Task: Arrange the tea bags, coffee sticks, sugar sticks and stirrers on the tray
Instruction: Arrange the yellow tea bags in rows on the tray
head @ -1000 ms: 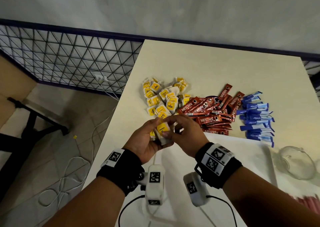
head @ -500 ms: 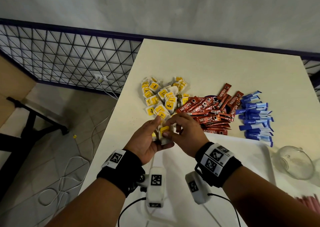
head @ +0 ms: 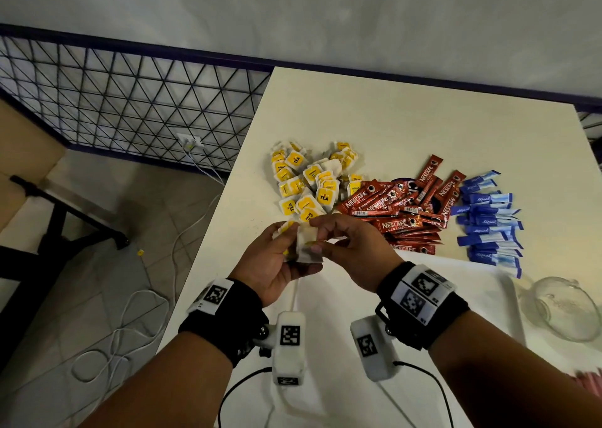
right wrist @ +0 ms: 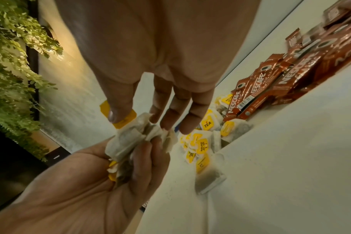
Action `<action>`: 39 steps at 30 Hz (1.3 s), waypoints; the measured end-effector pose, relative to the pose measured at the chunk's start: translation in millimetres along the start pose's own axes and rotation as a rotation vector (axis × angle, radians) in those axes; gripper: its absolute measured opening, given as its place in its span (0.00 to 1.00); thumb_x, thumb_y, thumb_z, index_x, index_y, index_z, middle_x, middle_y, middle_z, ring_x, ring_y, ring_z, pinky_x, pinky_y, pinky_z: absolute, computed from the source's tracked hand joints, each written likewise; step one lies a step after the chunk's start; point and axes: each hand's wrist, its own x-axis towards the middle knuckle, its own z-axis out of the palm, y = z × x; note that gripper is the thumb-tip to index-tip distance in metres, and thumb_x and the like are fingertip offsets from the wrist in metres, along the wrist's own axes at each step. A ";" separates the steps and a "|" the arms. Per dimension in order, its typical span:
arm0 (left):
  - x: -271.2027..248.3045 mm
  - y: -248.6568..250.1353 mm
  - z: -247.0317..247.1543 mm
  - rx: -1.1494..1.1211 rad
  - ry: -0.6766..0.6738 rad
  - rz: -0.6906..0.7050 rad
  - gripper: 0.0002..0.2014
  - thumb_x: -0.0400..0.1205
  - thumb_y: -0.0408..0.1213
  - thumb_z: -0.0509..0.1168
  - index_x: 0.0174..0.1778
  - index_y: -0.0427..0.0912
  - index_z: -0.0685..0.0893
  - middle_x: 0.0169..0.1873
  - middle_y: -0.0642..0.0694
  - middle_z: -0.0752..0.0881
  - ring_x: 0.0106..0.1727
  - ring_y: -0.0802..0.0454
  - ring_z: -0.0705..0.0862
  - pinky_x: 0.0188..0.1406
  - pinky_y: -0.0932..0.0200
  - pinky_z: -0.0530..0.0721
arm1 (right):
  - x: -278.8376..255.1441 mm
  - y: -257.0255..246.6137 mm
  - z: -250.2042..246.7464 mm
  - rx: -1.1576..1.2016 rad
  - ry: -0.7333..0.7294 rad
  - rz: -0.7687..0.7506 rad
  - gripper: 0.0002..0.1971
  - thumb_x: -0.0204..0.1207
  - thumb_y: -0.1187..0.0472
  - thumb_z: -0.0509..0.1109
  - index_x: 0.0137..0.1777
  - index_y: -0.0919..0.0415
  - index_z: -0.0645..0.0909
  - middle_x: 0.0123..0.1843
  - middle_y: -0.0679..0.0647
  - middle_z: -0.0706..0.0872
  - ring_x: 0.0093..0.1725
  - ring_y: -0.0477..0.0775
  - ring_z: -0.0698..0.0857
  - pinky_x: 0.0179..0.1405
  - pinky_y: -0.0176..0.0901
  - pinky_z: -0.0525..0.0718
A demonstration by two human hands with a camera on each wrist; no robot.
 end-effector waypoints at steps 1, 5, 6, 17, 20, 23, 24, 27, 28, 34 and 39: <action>0.2 0.8 -0.6 -0.005 0.005 0.000 0.09 0.87 0.39 0.58 0.56 0.39 0.80 0.42 0.39 0.89 0.35 0.44 0.89 0.35 0.48 0.90 | 0.3 -0.5 0.6 0.031 0.009 0.002 0.12 0.71 0.66 0.77 0.37 0.47 0.81 0.49 0.48 0.88 0.48 0.48 0.87 0.48 0.51 0.86; 0.1 2.1 -8.2 -0.028 0.029 -0.010 0.07 0.87 0.38 0.59 0.54 0.39 0.79 0.41 0.37 0.89 0.36 0.39 0.89 0.35 0.46 0.90 | 2.4 1.1 -0.4 0.130 0.062 0.006 0.16 0.70 0.71 0.77 0.36 0.47 0.81 0.36 0.43 0.85 0.39 0.45 0.84 0.42 0.40 0.83; -0.1 1.7 -10.4 -0.029 0.032 -0.013 0.06 0.86 0.38 0.60 0.53 0.39 0.79 0.40 0.37 0.89 0.36 0.39 0.89 0.35 0.45 0.90 | 3.0 3.2 -1.1 0.159 0.070 0.016 0.17 0.70 0.72 0.77 0.36 0.46 0.82 0.37 0.44 0.85 0.39 0.47 0.84 0.43 0.44 0.83; -0.4 0.5 -36.4 0.031 0.148 0.007 0.03 0.85 0.36 0.62 0.50 0.40 0.77 0.45 0.38 0.82 0.41 0.38 0.84 0.37 0.42 0.89 | 10.9 27.1 -11.1 -0.213 0.108 0.268 0.09 0.70 0.60 0.78 0.46 0.47 0.82 0.41 0.44 0.86 0.41 0.48 0.86 0.43 0.41 0.82; -2.7 1.1 -48.4 0.019 0.177 0.011 0.03 0.85 0.35 0.63 0.51 0.41 0.77 0.48 0.37 0.82 0.44 0.35 0.84 0.36 0.42 0.89 | 13.7 33.6 -6.3 -0.306 0.079 0.321 0.07 0.72 0.58 0.77 0.47 0.49 0.83 0.44 0.45 0.86 0.43 0.47 0.84 0.37 0.33 0.77; -5.1 1.2 -58.0 0.027 0.184 0.016 0.03 0.85 0.36 0.63 0.51 0.41 0.77 0.49 0.38 0.83 0.44 0.35 0.85 0.38 0.40 0.89 | 19.1 34.7 -2.4 -0.371 0.090 0.326 0.08 0.73 0.58 0.76 0.51 0.53 0.84 0.45 0.47 0.86 0.44 0.48 0.83 0.39 0.35 0.76; -5.8 1.4 -59.7 0.031 0.184 0.019 0.03 0.85 0.36 0.63 0.51 0.41 0.77 0.48 0.39 0.84 0.43 0.36 0.85 0.39 0.40 0.89 | 20.8 35.3 -1.7 -0.377 0.100 0.330 0.09 0.73 0.59 0.76 0.52 0.55 0.84 0.44 0.47 0.85 0.43 0.47 0.82 0.37 0.34 0.76; -6.9 1.1 -63.5 0.033 0.189 0.024 0.03 0.85 0.35 0.63 0.51 0.41 0.77 0.45 0.40 0.84 0.40 0.37 0.86 0.41 0.39 0.89 | 24.3 38.8 0.8 -0.385 0.125 0.356 0.10 0.73 0.60 0.76 0.54 0.55 0.84 0.45 0.47 0.85 0.43 0.47 0.81 0.38 0.34 0.76; -7.0 0.7 -64.5 0.034 0.191 0.023 0.04 0.85 0.35 0.63 0.52 0.40 0.77 0.45 0.40 0.84 0.40 0.37 0.86 0.41 0.39 0.89 | 24.8 40.3 1.7 -0.389 0.140 0.358 0.10 0.73 0.60 0.76 0.54 0.56 0.84 0.45 0.47 0.85 0.44 0.47 0.82 0.41 0.36 0.78; -6.6 0.3 -65.5 0.061 0.165 0.004 0.07 0.83 0.37 0.64 0.55 0.40 0.76 0.48 0.38 0.83 0.42 0.37 0.86 0.40 0.39 0.90 | 25.4 45.1 5.9 -0.401 0.263 0.339 0.07 0.72 0.62 0.76 0.49 0.55 0.86 0.44 0.49 0.86 0.41 0.52 0.84 0.42 0.40 0.82; -5.8 0.3 -64.2 0.077 0.144 -0.002 0.08 0.83 0.37 0.64 0.55 0.39 0.76 0.48 0.38 0.83 0.42 0.37 0.86 0.40 0.40 0.90 | 28.1 46.9 6.7 -0.419 0.295 0.329 0.08 0.74 0.63 0.74 0.52 0.56 0.86 0.47 0.51 0.88 0.43 0.55 0.85 0.45 0.44 0.84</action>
